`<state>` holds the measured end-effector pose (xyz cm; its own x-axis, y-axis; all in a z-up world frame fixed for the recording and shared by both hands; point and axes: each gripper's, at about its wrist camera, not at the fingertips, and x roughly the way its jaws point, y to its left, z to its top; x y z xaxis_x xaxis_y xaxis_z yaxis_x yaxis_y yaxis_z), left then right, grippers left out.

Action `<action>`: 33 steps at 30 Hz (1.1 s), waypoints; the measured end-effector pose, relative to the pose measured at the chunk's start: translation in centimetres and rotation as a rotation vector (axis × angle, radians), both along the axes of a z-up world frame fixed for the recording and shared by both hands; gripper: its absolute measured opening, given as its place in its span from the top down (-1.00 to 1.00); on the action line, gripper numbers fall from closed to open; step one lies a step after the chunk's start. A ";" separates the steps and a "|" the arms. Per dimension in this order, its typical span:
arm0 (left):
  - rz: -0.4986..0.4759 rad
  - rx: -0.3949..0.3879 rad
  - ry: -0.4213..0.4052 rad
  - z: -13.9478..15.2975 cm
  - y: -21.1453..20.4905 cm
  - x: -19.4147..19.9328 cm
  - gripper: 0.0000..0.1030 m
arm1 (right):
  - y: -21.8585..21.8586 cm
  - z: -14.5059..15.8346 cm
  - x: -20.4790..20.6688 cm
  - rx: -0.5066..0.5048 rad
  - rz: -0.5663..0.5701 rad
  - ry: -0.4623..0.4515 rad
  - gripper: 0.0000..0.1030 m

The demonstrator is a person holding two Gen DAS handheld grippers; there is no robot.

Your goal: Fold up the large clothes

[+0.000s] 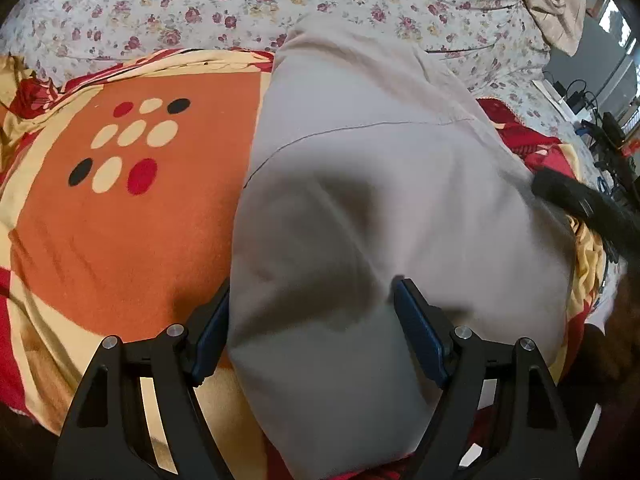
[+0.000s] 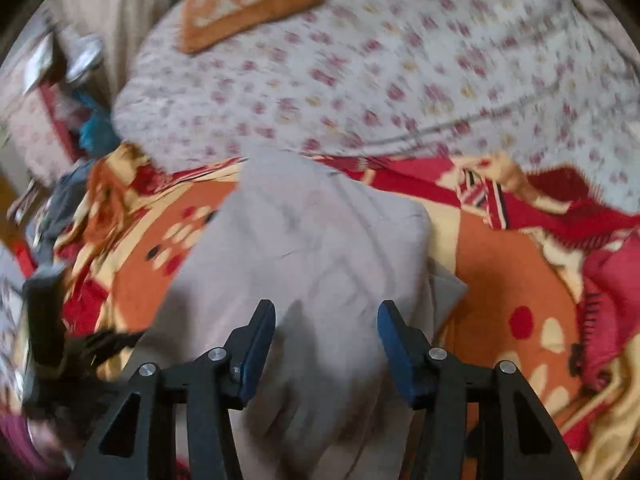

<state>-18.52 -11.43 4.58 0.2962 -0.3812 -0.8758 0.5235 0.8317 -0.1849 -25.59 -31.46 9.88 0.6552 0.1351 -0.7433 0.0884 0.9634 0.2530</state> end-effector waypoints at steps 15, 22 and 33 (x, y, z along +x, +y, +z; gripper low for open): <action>-0.009 0.091 -0.132 2.0 -0.1 -2.7 -0.54 | 2.0 -4.1 -4.6 -0.097 -0.021 0.105 0.21; 0.036 0.027 -0.259 5.6 0.8 -3.6 -0.54 | 2.3 1.5 -6.4 -0.045 -0.086 -0.067 -0.34; 0.105 0.008 -0.344 6.9 1.9 -4.2 -0.54 | 4.1 2.9 -6.8 -0.079 -0.127 -0.114 -0.54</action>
